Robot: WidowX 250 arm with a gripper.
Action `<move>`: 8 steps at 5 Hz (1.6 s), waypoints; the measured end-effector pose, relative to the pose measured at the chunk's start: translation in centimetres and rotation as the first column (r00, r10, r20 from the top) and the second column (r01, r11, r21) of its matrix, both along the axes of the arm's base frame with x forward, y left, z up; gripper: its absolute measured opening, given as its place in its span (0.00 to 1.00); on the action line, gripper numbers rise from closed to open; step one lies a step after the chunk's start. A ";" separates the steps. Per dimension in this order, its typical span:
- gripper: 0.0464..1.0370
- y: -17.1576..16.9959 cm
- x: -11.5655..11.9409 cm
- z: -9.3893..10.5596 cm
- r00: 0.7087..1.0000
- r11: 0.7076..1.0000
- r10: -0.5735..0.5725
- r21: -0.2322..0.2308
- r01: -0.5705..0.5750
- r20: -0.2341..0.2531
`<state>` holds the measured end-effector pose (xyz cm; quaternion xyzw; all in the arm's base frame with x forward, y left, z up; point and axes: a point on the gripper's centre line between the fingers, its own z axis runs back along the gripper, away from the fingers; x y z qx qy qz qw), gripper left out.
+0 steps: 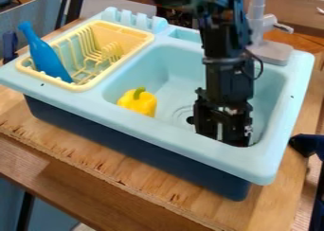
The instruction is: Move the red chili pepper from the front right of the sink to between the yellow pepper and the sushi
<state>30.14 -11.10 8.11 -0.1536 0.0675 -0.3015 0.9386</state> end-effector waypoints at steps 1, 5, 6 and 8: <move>0.90 -0.3 0.5 -0.6 1.000 1.000 0.006 0.006 -0.006 0.001; 0.46 0.3 -0.9 3.4 0.988 1.000 -0.018 -0.001 0.018 0.152; 0.46 1.8 -0.6 5.0 0.982 0.999 0.044 -0.016 -0.042 0.186; 0.46 4.2 4.3 2.8 0.945 0.960 0.267 0.030 -0.277 0.190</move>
